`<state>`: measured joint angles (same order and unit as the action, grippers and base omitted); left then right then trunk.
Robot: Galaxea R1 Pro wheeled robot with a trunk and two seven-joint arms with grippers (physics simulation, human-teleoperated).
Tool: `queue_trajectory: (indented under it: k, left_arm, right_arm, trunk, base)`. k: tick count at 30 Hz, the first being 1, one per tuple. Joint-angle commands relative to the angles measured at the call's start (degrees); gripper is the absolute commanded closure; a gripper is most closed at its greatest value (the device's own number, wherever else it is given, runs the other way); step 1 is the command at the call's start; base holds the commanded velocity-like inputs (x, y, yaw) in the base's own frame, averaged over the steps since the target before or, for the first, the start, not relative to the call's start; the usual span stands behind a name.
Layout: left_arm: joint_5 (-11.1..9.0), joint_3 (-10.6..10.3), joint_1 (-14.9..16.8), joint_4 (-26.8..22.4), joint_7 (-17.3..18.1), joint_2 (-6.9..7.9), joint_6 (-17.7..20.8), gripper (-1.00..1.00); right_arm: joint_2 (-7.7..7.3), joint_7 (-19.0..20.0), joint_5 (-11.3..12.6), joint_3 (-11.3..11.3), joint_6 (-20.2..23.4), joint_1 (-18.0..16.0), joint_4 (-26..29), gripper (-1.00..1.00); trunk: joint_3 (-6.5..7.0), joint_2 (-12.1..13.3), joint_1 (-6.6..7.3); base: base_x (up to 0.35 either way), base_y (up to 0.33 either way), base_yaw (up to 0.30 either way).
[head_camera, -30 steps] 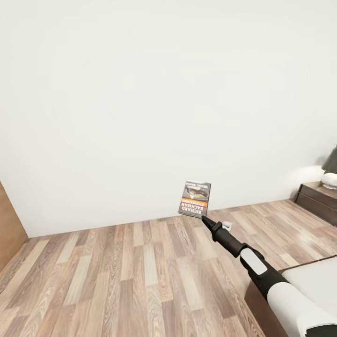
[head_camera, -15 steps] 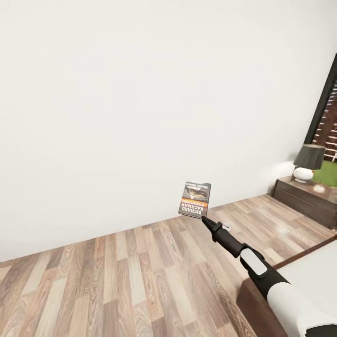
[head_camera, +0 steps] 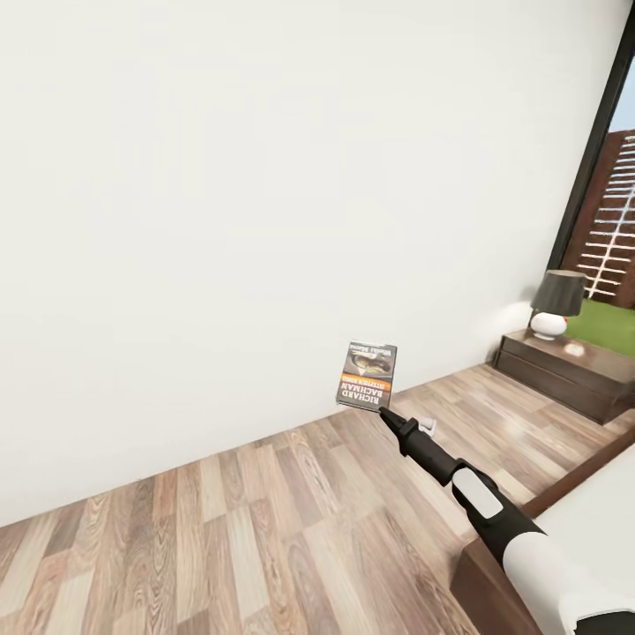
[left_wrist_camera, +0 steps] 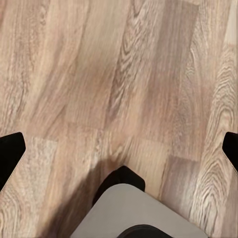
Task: In the bedroom, move the book from the bed onto either nightstand, and place the two sandals side by side next to the bed.
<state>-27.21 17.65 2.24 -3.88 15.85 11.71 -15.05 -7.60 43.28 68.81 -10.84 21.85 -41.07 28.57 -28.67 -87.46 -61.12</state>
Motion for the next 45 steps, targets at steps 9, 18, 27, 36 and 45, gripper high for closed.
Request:
queue_trajectory:
  k: [9, 18, 27, 36, 45]
  left_arm:
    - [-0.01, 0.40, 0.05, 0.10, 0.91, 0.11, -0.14, -1.00]
    - [-0.29, 0.64, 0.05, -1.93, 13.75, 1.95, -0.16, -1.00]
    - [-0.30, 0.72, 0.05, -2.47, 27.14, 3.03, -0.16, -1.00]
    - [-0.15, 0.58, 0.05, -2.57, 30.77, 4.10, -0.23, -1.00]
    - [-0.09, 0.57, 0.05, -2.54, 32.47, 5.77, -0.25, -1.00]
  right_arm:
    - [-0.05, 0.13, 0.86, -0.23, 0.40, -0.07, 0.00, 1.00]
    - [-0.05, 0.13, 0.87, -0.23, 0.39, -0.07, 0.00, 1.00]
    - [-0.05, 0.13, 0.81, -0.21, 0.39, -0.07, 0.00, 1.00]
    - [-0.05, 0.08, 0.80, -0.23, 0.39, -0.07, 0.00, 1.00]
    - [-0.05, 0.05, 0.59, -0.19, 0.39, -0.07, 0.00, 1.00]
  trunk:
    - [-0.06, -0.03, -0.03]
    - [-0.06, -0.03, -0.03]
    - [-0.06, -0.03, -0.03]
    - [-0.06, -0.03, -0.03]
    - [-0.06, -0.03, -0.03]
  base:
    - [0.266, 0.181, -0.019]
    - [0.175, 0.047, -0.049]
    - [0.119, 0.059, -0.105]
    - [0.103, 0.102, -0.171]
    - [0.158, 0.177, -0.179]
